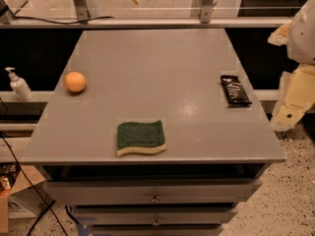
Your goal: Move rxbar chocolate near orange
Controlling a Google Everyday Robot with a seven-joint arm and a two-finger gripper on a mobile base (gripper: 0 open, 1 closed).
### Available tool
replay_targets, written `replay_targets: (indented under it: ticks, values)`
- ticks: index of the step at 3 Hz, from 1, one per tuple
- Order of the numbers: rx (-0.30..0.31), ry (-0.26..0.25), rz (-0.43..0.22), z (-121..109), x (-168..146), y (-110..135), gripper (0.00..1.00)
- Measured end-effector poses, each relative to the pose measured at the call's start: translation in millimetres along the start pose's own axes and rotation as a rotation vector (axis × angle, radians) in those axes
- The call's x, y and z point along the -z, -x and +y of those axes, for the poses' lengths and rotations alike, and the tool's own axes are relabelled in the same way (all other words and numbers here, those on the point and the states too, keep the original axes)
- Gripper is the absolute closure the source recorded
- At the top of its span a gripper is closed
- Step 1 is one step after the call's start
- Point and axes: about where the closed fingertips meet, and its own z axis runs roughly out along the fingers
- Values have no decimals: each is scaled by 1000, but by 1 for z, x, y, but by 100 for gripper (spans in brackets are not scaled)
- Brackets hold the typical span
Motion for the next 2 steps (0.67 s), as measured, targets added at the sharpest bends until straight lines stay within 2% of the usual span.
replay_targets:
  ticks: [1,2]
  values:
    - [-8,-12,-3,-2,2,1,0]
    - [-47,-35,-100,-15,-2,6,0]
